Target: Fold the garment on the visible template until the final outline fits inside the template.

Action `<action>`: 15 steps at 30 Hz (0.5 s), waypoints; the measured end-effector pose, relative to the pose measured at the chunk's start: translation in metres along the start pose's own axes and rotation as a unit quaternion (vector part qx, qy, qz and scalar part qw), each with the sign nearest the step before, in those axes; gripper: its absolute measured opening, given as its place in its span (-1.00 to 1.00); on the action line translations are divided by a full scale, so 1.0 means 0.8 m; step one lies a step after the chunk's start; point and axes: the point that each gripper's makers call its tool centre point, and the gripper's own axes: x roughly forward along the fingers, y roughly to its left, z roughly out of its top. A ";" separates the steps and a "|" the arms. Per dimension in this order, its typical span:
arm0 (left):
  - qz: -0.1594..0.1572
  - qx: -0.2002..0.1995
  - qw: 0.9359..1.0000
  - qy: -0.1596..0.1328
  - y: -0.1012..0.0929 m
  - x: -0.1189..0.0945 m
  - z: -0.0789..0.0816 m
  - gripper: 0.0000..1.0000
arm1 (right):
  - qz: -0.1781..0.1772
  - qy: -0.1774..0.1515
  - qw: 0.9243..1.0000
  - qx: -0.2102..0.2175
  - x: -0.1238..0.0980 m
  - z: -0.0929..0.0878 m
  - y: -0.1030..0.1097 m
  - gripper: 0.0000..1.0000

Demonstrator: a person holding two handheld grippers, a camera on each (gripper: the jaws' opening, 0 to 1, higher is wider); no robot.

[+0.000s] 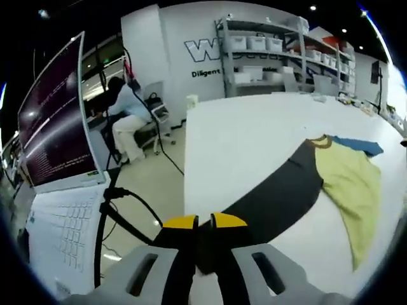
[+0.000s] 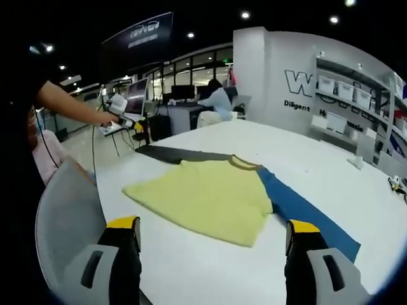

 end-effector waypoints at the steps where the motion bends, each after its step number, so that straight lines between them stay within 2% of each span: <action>1: -0.001 0.003 1.000 0.000 -0.004 -0.001 0.001 -0.86 | 0.001 0.000 1.000 0.000 0.000 -0.001 0.000 0.87; 5: -0.025 0.006 1.000 -0.007 -0.032 -0.005 0.004 -0.77 | 0.002 0.003 1.000 0.003 -0.001 -0.008 -0.002 0.87; 9: -0.052 0.054 0.997 -0.021 -0.067 -0.014 0.012 -0.66 | 0.003 0.005 1.000 0.005 -0.004 -0.014 -0.005 0.86; 15: -0.080 0.098 0.992 -0.028 -0.102 -0.025 0.015 -0.52 | 0.005 0.008 1.000 0.005 -0.007 -0.020 -0.004 0.85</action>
